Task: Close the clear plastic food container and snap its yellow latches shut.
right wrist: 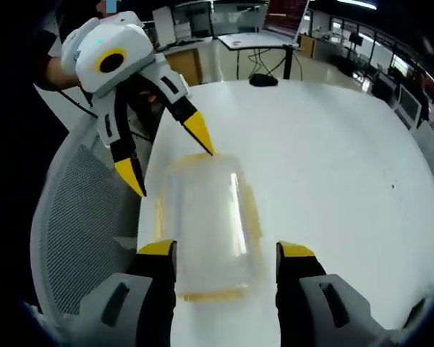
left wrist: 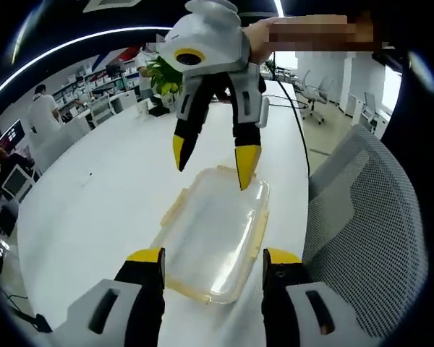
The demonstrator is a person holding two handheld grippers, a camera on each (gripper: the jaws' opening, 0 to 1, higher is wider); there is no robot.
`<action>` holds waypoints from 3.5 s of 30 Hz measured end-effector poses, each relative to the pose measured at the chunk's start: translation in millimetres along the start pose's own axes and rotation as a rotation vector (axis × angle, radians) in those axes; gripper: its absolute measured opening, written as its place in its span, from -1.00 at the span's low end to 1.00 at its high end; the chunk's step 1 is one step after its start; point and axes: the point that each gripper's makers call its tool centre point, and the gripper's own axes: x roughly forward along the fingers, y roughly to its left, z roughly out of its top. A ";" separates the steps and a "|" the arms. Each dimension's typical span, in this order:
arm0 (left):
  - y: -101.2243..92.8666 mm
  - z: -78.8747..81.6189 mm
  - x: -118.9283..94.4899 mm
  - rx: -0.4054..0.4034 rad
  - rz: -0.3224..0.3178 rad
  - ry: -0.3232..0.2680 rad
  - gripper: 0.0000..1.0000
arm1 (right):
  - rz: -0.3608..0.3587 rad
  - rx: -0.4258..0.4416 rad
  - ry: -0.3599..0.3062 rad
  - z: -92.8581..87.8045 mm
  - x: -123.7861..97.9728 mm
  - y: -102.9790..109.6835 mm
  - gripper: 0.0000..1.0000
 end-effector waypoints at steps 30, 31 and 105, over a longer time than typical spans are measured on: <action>5.3 -29.2 -3.3 -0.130 0.096 -0.033 0.05 | -0.215 0.134 -0.118 -41.7 -1.1 18.7 0.14; 5.5 -30.2 -2.8 -0.134 0.099 -0.034 0.04 | -0.213 0.139 -0.124 -42.6 0.3 20.3 0.13; 110.6 -19.2 43.7 -0.154 0.118 0.010 -0.09 | -0.330 0.250 -0.178 -25.2 14.6 -82.5 0.03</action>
